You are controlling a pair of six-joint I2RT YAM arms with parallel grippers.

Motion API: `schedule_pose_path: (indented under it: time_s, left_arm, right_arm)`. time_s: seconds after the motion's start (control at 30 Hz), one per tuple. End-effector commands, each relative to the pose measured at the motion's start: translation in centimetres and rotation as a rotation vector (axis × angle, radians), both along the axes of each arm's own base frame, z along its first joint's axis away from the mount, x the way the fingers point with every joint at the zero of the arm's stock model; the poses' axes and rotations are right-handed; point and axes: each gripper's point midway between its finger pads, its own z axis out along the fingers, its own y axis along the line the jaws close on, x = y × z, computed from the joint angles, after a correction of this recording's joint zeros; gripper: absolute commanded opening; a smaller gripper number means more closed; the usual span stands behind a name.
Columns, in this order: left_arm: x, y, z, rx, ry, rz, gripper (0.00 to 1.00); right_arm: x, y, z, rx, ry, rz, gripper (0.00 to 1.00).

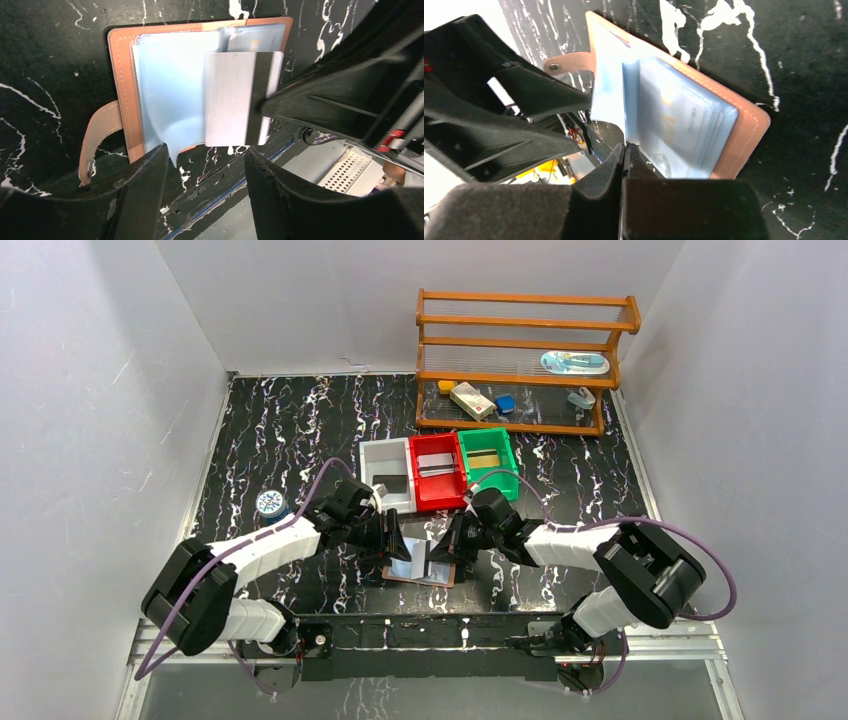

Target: Take the credit cards out of the card holder

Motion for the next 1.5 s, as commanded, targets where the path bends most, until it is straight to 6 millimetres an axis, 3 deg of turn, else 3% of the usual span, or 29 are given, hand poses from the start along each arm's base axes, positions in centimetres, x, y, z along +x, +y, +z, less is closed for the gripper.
schedule_pose_path:
  time_s: [0.0,0.13,0.27,0.43,0.6,0.7,0.9,1.27,1.47]
  left_arm:
    - [0.7,-1.7,1.6,-0.082,-0.010,-0.006,0.55]
    - [0.9,-2.3,1.5,-0.098,0.001,-0.023,0.50]
    - [1.6,-2.9,3.5,-0.128,-0.035,-0.033,0.43]
    - [2.8,-1.5,5.3,-0.070,-0.140,0.030,0.61]
    - [3.2,-1.1,5.5,-0.072,-0.183,0.060,0.64]
    - [2.9,-2.1,4.9,-0.119,-0.160,0.030,0.60]
    - [1.8,-3.9,2.3,-0.157,-0.038,-0.050,0.42]
    - [-0.7,-1.8,-4.0,0.027,0.093,-0.054,0.26]
    - [-1.3,-0.8,-5.2,0.068,0.112,-0.038,0.22]
  right_arm:
    - [0.1,0.4,-0.4,0.010,0.026,0.000,0.06]
    - [0.1,0.1,-1.4,-0.021,0.046,-0.007,0.08]
    - [0.1,0.0,-1.7,-0.034,0.051,-0.014,0.09]
    - [0.2,-0.1,-1.9,-0.044,0.051,-0.019,0.09]
    - [0.3,0.0,-1.7,-0.041,0.044,-0.016,0.09]
    - [0.3,-0.1,-1.6,-0.038,0.040,-0.020,0.09]
    - [0.3,-0.1,-1.8,-0.033,0.043,-0.027,0.09]
    - [0.4,0.4,-1.5,0.002,0.049,-0.034,0.13]
    - [0.3,0.4,-1.5,0.011,0.054,-0.038,0.17]
